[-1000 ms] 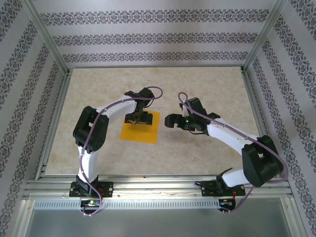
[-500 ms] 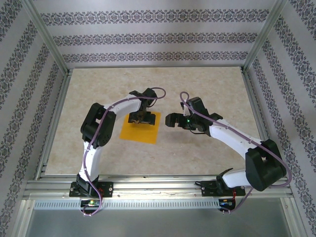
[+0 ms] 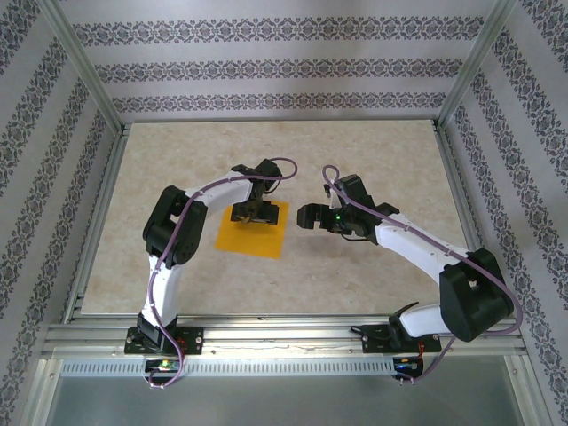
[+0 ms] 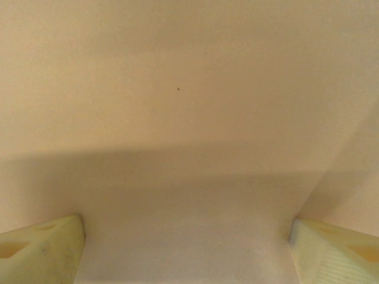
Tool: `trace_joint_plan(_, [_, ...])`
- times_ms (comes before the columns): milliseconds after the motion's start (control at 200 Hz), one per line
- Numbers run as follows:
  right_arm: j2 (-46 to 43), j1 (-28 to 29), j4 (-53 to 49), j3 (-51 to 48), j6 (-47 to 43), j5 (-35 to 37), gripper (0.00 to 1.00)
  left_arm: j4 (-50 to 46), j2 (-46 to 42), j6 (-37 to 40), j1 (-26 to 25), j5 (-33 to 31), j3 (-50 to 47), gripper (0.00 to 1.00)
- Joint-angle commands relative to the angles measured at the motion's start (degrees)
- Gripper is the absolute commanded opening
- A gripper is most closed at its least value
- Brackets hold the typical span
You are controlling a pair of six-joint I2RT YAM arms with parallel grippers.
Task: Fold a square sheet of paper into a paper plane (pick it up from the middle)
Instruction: Fold the paper at the center of the table.
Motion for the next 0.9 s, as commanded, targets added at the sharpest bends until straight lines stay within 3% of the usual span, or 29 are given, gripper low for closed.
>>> trace_joint_plan(0, [-0.3,0.8,-0.8,1.1,-0.1,1.5,0.98,-2.3,3.1,-0.4,-0.3,0.2,-3.3,0.87])
trace_joint_plan(560, [0.1,0.7,-0.8,1.5,0.0,1.7,0.98,-2.2,0.4,-0.6,-0.3,0.4,-2.7,0.82])
trace_joint_plan(774, [0.1,0.8,-1.3,2.2,0.4,2.2,0.98,-0.9,-0.5,-0.8,-0.3,0.6,-4.0,0.71])
trace_joint_plan(899, [-0.5,0.8,-0.8,1.5,1.1,3.8,0.98,0.2,-2.0,-0.5,-0.3,0.7,-4.8,0.59])
